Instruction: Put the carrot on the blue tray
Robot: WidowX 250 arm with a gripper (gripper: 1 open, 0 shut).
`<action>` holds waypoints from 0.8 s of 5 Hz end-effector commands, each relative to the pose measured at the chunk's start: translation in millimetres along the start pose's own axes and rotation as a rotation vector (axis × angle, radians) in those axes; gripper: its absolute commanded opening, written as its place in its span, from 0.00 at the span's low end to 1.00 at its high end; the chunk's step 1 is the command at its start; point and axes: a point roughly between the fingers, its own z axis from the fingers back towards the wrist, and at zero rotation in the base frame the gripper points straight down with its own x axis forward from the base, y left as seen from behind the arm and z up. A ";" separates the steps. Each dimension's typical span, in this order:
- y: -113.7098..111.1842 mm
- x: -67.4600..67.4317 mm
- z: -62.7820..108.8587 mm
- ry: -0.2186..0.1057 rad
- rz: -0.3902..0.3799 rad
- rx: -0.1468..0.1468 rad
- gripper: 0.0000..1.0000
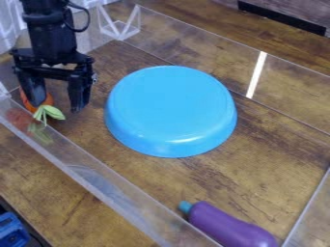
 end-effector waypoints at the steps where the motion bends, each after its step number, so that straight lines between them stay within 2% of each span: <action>1: -3.1 8.9 26.4 -0.073 -0.059 0.006 1.00; 2: -5.5 11.2 26.2 -0.079 -0.089 0.008 1.00; 4: -9.8 30.9 36.9 -0.113 0.021 0.002 1.00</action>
